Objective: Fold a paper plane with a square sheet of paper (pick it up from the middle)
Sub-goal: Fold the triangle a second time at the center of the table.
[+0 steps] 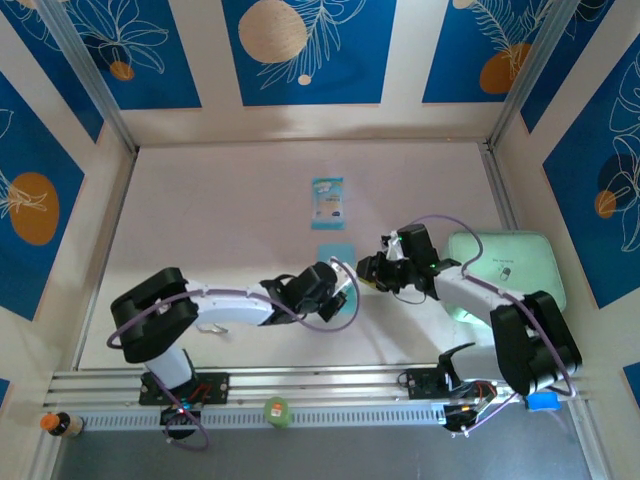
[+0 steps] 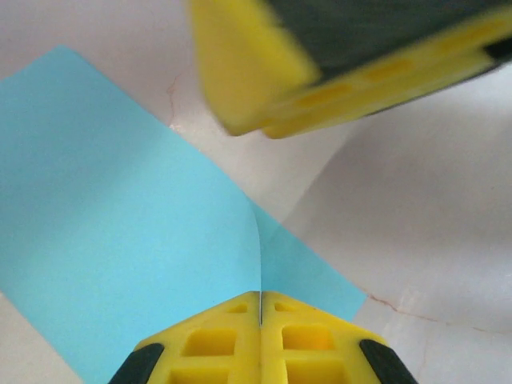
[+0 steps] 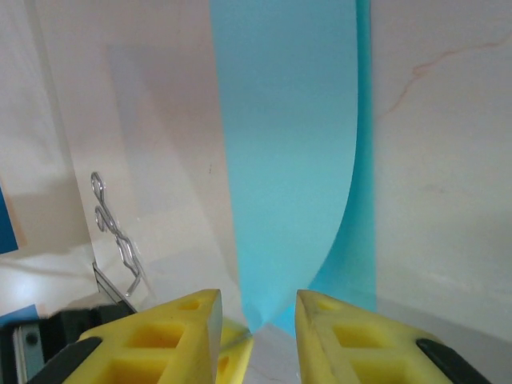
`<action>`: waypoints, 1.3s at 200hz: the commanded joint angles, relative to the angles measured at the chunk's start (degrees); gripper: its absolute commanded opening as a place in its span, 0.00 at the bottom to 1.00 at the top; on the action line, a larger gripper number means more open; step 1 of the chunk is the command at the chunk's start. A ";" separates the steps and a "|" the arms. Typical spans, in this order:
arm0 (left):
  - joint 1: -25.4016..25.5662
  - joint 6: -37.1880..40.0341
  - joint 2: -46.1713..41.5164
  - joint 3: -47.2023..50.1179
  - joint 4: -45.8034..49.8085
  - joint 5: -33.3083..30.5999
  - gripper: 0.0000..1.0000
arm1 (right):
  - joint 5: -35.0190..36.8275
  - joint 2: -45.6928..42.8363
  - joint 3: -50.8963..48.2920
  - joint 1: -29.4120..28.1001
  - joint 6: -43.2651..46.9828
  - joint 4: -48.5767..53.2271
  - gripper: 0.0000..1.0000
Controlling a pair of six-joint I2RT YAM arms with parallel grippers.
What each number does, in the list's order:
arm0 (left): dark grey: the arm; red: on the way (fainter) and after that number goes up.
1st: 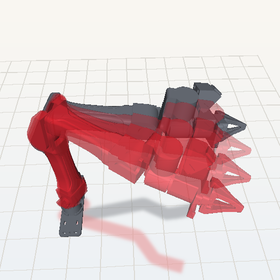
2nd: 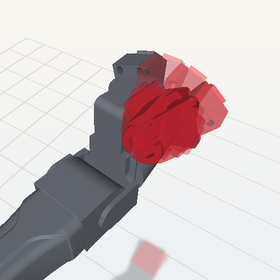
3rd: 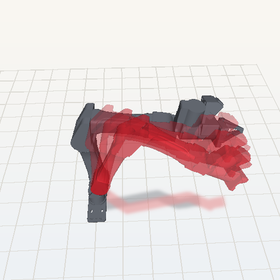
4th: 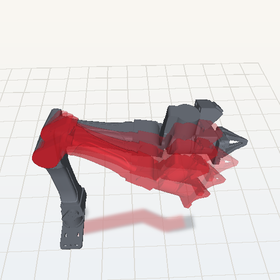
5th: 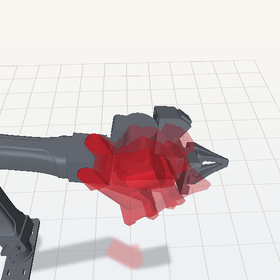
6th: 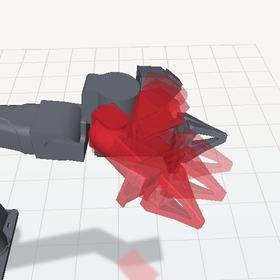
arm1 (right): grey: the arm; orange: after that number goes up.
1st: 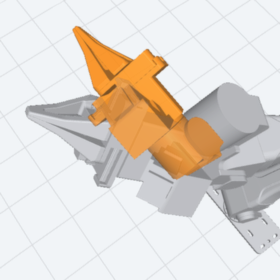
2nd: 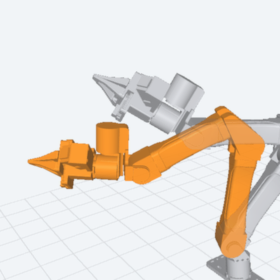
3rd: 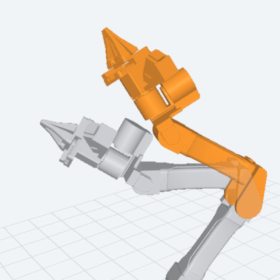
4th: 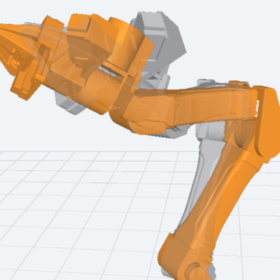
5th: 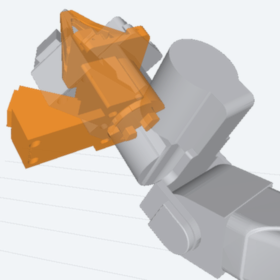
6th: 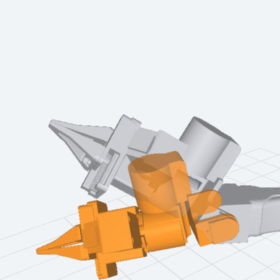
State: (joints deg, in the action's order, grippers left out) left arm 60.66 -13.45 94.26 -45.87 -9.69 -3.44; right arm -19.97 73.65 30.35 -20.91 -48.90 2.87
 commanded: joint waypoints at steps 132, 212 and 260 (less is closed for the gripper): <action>-5.89 -13.83 -0.31 1.92 -2.52 12.50 0.00 | 1.07 3.78 -4.94 -9.01 -5.08 -4.89 0.01; -5.91 -18.01 0.07 2.44 -5.35 11.73 0.00 | 5.83 9.25 -2.54 -8.51 -0.79 1.35 0.00; -5.82 -22.65 1.32 4.46 -11.93 11.43 0.00 | 6.15 8.38 -1.11 -5.79 5.33 3.79 0.01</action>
State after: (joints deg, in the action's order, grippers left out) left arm 55.29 -32.38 94.30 -42.63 -16.71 8.69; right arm -15.07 82.00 27.59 -28.16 -48.47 2.50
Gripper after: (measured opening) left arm 0.064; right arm 0.050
